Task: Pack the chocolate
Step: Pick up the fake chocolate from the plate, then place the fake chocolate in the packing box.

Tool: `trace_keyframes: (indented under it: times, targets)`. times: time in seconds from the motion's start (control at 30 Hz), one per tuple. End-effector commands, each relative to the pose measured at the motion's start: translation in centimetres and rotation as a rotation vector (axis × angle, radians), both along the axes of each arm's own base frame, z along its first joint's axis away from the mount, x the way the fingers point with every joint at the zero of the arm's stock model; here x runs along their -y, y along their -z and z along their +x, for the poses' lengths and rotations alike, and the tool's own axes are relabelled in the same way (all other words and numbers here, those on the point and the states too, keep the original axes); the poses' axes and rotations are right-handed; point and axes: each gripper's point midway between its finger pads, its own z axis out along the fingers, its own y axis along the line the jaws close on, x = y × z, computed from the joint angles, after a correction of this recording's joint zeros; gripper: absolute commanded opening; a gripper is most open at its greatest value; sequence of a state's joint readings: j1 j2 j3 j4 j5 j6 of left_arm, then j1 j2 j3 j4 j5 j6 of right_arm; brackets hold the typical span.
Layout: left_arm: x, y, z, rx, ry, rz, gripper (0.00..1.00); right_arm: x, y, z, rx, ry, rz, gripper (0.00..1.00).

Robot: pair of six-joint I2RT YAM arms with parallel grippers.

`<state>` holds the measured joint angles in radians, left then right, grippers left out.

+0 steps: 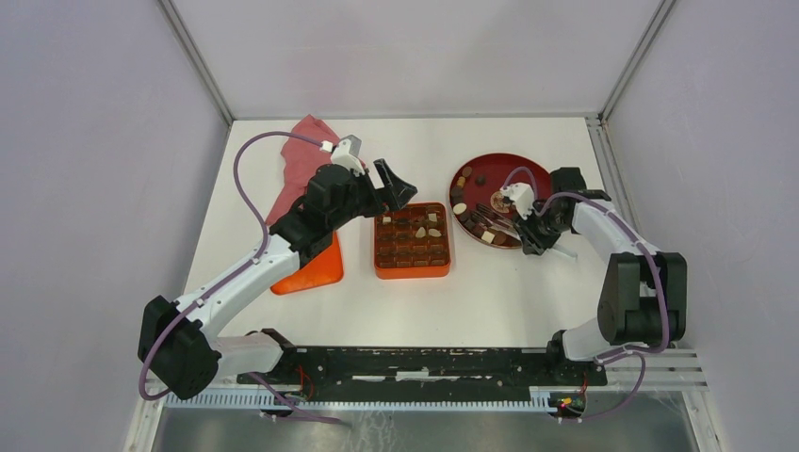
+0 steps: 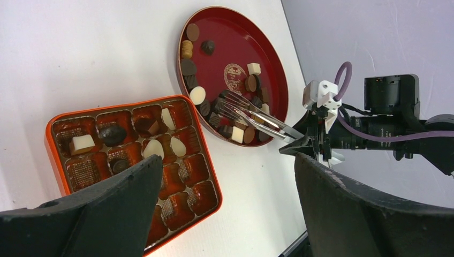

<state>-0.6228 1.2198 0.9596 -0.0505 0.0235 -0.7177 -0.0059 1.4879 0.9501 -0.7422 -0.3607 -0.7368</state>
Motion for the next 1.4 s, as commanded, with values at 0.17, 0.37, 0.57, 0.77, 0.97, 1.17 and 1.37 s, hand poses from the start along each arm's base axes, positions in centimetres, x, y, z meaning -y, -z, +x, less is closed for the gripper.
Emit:
trace_keyframes:
  times: [0.17, 0.37, 0.57, 0.77, 0.97, 1.17, 1.37]
  targets:
    - [-0.1, -1.4, 0.7, 0.017, -0.034, -0.043, 0.97, -0.9, -1.6, 2.4, 0.072, -0.009, 0.011, 0.29]
    - [-0.5, -1.6, 0.9, 0.028, -0.055, -0.026, 0.97, -1.0, -3.4, 2.8, 0.125, 0.012, 0.027, 0.04]
    - [-1.0, -1.5, 0.9, 0.031, -0.072, -0.015, 0.96, -0.8, -5.0, 3.4, 0.172, 0.041, 0.039, 0.0]
    - [-2.0, -2.2, 0.8, 0.065, -0.104, -0.003, 0.96, -1.4, -6.0, 3.6, 0.189, 0.038, 0.071, 0.0]
    - [-2.6, -2.1, 0.8, 0.068, -0.124, 0.02, 0.96, -2.9, -8.1, 3.8, 0.226, -0.007, 0.154, 0.0]
    - [-3.3, -3.9, 0.5, 0.108, -0.145, 0.008, 0.95, -5.8, -10.3, 2.8, 0.244, -0.123, 0.274, 0.0]
    - [-4.8, -5.9, 0.1, 0.163, -0.186, 0.015, 0.98, -10.9, -11.0, 0.3, 0.245, -0.34, 0.356, 0.0]
